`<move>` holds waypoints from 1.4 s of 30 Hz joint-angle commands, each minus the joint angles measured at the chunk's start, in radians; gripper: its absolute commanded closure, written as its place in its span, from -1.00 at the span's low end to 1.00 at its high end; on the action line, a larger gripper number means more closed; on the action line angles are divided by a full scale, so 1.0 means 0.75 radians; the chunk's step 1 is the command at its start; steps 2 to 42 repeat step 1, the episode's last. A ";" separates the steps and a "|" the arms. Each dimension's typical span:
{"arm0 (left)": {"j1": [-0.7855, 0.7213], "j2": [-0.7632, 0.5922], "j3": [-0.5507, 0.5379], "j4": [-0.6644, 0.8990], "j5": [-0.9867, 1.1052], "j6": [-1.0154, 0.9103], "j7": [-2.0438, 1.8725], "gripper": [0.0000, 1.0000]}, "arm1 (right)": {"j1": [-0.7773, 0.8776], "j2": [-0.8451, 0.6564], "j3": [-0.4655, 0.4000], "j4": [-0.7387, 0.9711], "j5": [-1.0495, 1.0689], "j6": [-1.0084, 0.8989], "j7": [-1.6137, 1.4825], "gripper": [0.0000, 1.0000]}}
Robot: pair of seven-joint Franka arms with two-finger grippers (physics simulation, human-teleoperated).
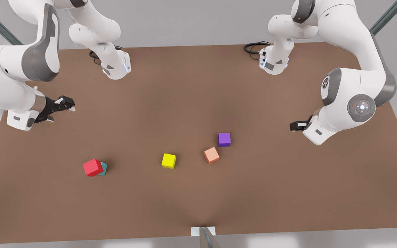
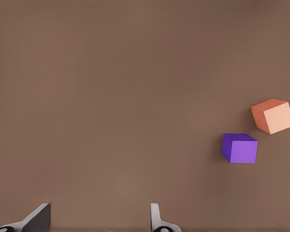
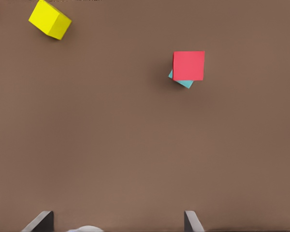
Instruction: Pick up red wooden cube and pass to hand red wooden cube and place in blue wooden cube
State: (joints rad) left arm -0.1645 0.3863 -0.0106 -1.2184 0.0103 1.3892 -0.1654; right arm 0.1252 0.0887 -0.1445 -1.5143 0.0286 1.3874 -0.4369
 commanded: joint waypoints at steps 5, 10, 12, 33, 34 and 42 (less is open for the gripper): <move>-0.006 -0.002 0.000 0.001 0.003 -0.001 -0.009 -1.00 | 0.005 -0.012 0.000 -0.016 -0.003 0.071 0.613 -1.00; -0.006 -0.002 0.000 0.001 0.003 -0.001 -0.009 -1.00 | 0.005 -0.012 0.000 -0.016 -0.003 0.071 0.613 -1.00; -0.006 -0.002 0.000 0.001 0.003 -0.001 -0.009 -1.00 | 0.005 -0.012 0.000 -0.016 -0.003 0.071 0.613 -1.00; -0.006 -0.002 0.000 0.001 0.003 -0.001 -0.009 -1.00 | 0.005 -0.012 0.000 -0.016 -0.003 0.071 0.613 -1.00; -0.006 -0.002 0.000 0.001 0.003 -0.001 -0.009 -1.00 | 0.005 -0.012 0.000 -0.016 -0.003 0.071 0.613 -1.00; -0.006 -0.002 0.000 0.001 0.003 -0.001 -0.009 -1.00 | 0.005 -0.012 0.000 -0.016 -0.003 0.071 0.613 -1.00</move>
